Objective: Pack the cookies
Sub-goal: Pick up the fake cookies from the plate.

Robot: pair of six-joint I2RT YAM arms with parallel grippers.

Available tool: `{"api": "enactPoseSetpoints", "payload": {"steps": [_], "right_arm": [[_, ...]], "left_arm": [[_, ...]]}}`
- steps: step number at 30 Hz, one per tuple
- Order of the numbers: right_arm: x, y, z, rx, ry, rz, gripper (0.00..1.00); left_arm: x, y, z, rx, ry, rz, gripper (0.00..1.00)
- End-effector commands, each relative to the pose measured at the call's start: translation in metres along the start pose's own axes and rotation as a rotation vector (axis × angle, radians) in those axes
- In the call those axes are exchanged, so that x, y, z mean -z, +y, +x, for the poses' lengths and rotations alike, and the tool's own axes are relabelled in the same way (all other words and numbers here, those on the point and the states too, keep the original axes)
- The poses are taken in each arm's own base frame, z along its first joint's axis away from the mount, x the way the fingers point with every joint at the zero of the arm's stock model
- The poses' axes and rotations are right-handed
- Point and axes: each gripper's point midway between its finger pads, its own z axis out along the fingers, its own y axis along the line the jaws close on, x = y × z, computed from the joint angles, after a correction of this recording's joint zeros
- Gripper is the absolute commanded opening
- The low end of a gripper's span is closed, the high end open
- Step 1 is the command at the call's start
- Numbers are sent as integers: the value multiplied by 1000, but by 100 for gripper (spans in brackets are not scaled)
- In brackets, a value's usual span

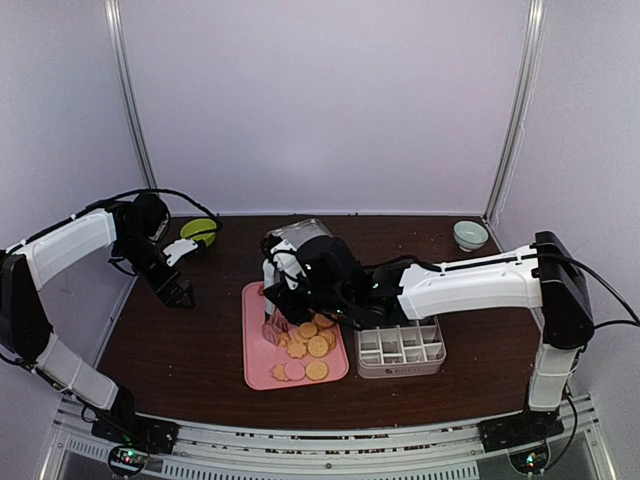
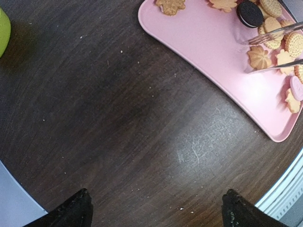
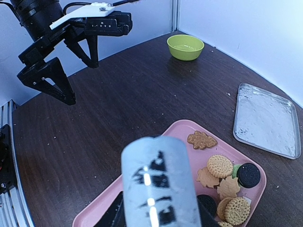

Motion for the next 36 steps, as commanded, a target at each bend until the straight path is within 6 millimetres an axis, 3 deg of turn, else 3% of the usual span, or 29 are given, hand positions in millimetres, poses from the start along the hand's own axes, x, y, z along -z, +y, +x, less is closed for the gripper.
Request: {"api": "enactPoseSetpoints", "payload": {"steps": [1, 13, 31, 36], "right_arm": [[10, -8, 3, 6, 21, 32, 38], [18, -4, -10, 22, -4, 26, 39], [33, 4, 11, 10, 27, -3, 38], [34, 6, 5, 0, 17, -12, 30]], "left_arm": [[10, -1, -11, 3, -40, 20, 98], [12, -1, -14, 5, -48, 28, 98], [9, -5, -12, 3, -45, 47, 98], [9, -6, -12, 3, -45, 53, 98]]}}
